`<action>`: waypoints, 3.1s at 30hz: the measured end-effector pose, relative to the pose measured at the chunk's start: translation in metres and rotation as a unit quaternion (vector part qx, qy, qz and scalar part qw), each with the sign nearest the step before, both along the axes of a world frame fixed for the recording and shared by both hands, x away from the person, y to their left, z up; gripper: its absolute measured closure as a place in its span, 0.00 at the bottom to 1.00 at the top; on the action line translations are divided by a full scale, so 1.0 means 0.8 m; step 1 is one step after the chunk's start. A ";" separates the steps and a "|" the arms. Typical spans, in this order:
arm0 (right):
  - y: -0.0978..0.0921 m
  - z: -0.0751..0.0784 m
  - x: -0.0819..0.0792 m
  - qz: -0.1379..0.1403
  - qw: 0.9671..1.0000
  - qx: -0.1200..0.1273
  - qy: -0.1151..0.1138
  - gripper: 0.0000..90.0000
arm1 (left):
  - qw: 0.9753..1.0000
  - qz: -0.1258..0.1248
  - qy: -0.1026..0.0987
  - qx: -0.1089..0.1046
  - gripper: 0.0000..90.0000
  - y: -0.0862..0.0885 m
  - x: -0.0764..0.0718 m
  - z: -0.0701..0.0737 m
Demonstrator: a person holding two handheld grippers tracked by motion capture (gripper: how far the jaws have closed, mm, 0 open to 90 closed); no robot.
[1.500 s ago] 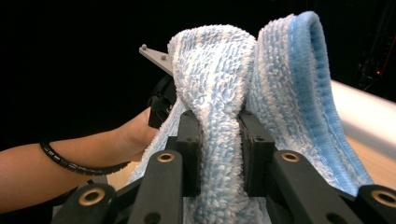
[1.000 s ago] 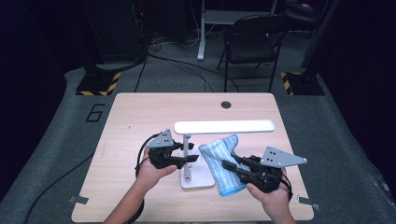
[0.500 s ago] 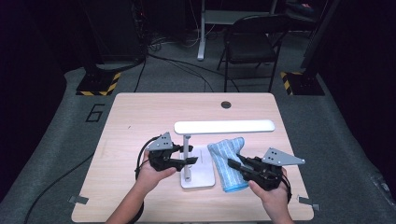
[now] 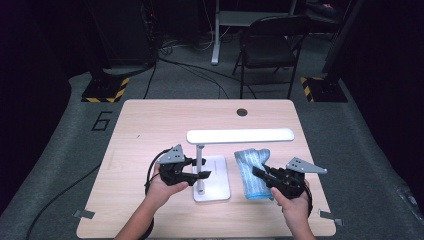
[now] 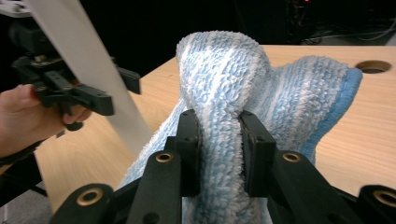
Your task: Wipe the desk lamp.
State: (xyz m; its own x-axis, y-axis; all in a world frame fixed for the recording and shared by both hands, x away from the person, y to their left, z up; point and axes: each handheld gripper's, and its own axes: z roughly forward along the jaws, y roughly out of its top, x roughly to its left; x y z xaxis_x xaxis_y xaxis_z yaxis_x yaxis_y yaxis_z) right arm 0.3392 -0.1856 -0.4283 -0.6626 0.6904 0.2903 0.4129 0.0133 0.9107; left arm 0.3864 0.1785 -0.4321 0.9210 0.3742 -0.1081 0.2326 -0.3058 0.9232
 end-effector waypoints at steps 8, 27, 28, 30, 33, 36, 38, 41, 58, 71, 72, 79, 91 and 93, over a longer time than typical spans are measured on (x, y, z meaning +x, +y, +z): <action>-0.017 -0.020 0.008 -0.044 0.999 -0.023 0.009 0.80 | 1.000 0.001 0.006 0.004 0.54 0.001 -0.002 -0.006; -0.047 -0.074 0.027 -0.126 0.985 -0.106 0.050 0.78 | 1.000 0.005 0.006 0.017 0.47 0.008 -0.011 -0.007; -0.046 -0.076 0.028 -0.127 0.984 -0.113 0.055 0.77 | 1.000 0.006 0.005 0.017 0.47 0.008 -0.011 -0.007; -0.045 -0.081 0.031 -0.128 0.981 -0.130 0.063 0.76 | 1.000 0.006 0.004 0.018 0.47 0.008 -0.011 -0.008; -0.046 -0.090 0.038 -0.126 0.979 -0.142 0.080 0.75 | 1.000 0.007 0.007 0.017 0.47 0.009 -0.011 -0.009; -0.047 -0.093 0.038 -0.131 0.977 -0.143 0.089 0.74 | 1.000 0.005 0.012 0.015 0.48 0.011 -0.011 -0.011; -0.047 -0.095 0.040 -0.131 0.976 -0.147 0.097 0.73 | 1.000 0.009 0.011 0.013 0.48 0.012 -0.010 -0.012; -0.047 -0.103 0.044 -0.132 0.973 -0.153 0.108 0.70 | 1.000 0.009 0.016 0.011 0.48 0.011 -0.011 -0.012; -0.053 -0.109 0.047 -0.138 0.974 -0.132 0.123 0.61 | 1.000 0.015 0.020 0.000 0.48 0.011 -0.012 -0.012; -0.052 -0.097 0.037 -0.149 0.978 -0.119 0.087 0.49 | 1.000 0.003 0.014 -0.005 0.44 0.012 -0.011 -0.009; -0.051 -0.096 0.036 -0.151 0.978 -0.118 0.086 0.49 | 1.000 0.004 0.012 -0.004 0.44 0.012 -0.011 -0.009; -0.045 -0.093 0.033 -0.143 0.980 -0.120 0.065 0.48 | 1.000 0.008 0.014 -0.002 0.45 0.011 -0.014 -0.007; -0.034 -0.091 0.030 -0.122 0.983 -0.129 0.046 0.47 | 1.000 0.019 0.016 0.004 0.47 0.009 -0.015 -0.004; -0.031 -0.092 0.030 -0.114 0.984 -0.127 0.048 0.46 | 1.000 0.018 0.017 0.002 0.46 0.009 -0.015 -0.005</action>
State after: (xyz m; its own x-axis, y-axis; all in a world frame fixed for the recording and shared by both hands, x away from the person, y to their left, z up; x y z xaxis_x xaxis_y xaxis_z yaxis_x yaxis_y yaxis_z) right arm 0.3636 -0.2103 -0.5019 -0.4593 0.8769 0.1419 0.5155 0.1331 0.8465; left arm 0.3742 0.1860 -0.4358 0.9027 0.4079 -0.1370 0.2746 -0.3009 0.9133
